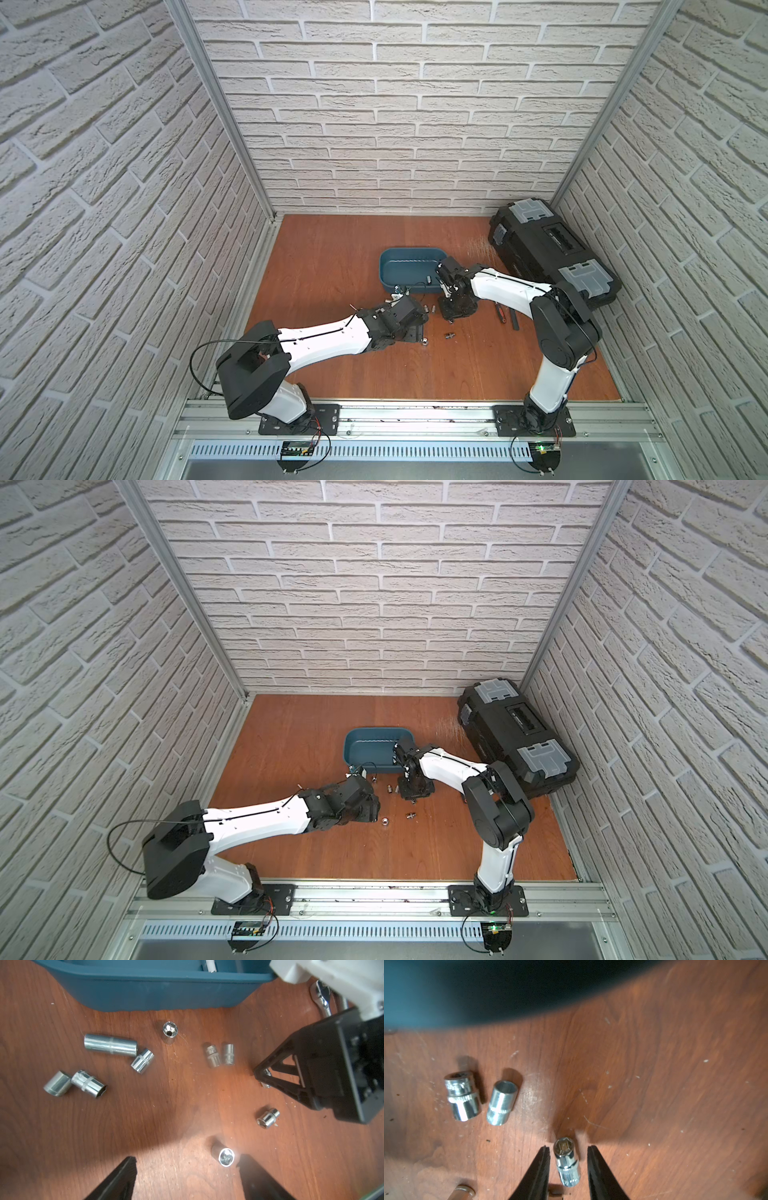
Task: Put the socket on the desktop into the storage box
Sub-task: Pick up the socket head from the center of the board.
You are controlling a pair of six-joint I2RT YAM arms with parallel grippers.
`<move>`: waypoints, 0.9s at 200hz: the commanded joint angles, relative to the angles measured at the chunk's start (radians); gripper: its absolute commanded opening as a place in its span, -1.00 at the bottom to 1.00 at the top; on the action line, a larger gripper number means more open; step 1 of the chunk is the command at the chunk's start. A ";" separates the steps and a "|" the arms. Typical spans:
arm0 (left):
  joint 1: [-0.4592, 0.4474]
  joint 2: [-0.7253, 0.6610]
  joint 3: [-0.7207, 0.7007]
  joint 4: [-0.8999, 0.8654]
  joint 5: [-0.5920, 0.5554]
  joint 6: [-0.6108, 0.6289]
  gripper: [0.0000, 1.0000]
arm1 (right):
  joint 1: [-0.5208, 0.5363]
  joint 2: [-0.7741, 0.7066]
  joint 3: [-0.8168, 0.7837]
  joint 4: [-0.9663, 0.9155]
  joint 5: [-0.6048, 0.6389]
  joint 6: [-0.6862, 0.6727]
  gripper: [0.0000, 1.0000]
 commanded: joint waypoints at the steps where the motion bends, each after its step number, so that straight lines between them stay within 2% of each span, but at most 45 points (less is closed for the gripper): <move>1: -0.004 -0.029 -0.017 0.019 -0.018 -0.006 0.65 | 0.018 0.010 0.008 -0.014 -0.001 0.011 -0.27; 114: -0.003 -0.032 -0.022 0.024 -0.016 -0.011 0.65 | 0.025 0.009 -0.031 -0.005 0.022 0.017 -0.27; 180: -0.003 -0.034 -0.021 0.025 -0.016 -0.015 0.65 | 0.026 0.015 -0.035 -0.001 0.022 0.015 -0.42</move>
